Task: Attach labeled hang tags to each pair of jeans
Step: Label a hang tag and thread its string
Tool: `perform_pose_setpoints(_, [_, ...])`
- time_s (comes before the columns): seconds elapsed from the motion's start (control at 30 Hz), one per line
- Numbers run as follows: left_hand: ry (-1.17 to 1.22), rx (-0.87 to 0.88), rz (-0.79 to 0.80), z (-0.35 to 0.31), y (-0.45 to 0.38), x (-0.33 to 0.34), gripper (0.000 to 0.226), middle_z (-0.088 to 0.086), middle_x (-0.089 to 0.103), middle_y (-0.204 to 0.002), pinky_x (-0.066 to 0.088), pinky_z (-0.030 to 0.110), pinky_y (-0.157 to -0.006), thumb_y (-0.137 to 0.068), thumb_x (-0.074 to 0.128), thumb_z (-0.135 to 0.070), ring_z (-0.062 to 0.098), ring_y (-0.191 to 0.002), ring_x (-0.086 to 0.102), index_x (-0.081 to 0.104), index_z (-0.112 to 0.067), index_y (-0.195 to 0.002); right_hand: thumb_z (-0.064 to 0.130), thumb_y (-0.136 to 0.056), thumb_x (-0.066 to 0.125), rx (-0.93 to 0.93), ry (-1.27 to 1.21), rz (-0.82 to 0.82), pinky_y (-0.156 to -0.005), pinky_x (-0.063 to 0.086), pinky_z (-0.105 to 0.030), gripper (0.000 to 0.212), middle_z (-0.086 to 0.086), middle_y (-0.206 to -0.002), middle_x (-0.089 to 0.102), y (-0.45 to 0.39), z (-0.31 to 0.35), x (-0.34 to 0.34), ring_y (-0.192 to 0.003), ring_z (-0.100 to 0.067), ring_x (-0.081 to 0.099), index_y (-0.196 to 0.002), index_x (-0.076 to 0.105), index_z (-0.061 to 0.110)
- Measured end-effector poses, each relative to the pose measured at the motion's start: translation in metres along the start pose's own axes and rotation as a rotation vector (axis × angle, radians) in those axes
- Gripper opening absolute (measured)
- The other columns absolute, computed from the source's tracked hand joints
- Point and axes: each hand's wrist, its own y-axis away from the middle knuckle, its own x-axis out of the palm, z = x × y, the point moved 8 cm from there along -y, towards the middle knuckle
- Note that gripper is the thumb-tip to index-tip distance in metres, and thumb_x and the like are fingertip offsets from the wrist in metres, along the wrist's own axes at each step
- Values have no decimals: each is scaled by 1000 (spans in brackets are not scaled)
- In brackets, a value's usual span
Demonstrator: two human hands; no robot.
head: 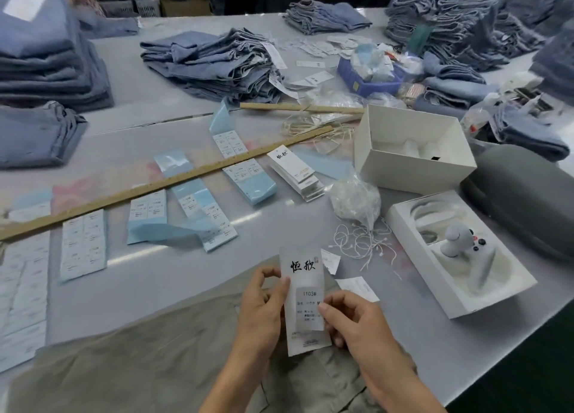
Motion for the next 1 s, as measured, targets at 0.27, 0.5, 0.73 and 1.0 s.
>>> perform_pose_setpoints(0.27, [-11,92,119,-14,16,10,29,8,79,-97,60,28,-65,-84,77,-23,26,-84,77,63,-28,-109,11,-91,72,-39,122,-18,-56,48,-18,14,0,-70,72,1,1,3,-60,-6,63,-81,74,20])
perform_pose_setpoints(0.5, [-28,158,-6,-17,20,9,21,5,80,-90,60,25,-66,-92,68,3,22,-83,77,68,-14,-104,40,-74,83,-367,628,-289,-60,50,-14,43,19,-77,69,12,27,-2,-68,-1,65,-105,53,44])
perform_pose_setpoints(0.73, [132,124,-10,-16,24,3,35,12,79,-99,61,29,-69,-75,78,-13,27,-90,77,68,-12,-108,41,-84,79,-170,290,167,-80,61,-32,24,12,-98,77,2,24,7,-91,-10,74,-106,69,40])
perform_pose_setpoints(1.0, [90,-22,-303,-1,8,-36,23,8,79,-90,61,57,-76,-88,71,-41,32,-78,75,74,-22,-101,49,-80,74,-327,445,187,-70,51,-16,29,13,-92,73,2,30,-9,-75,-2,65,-109,70,45])
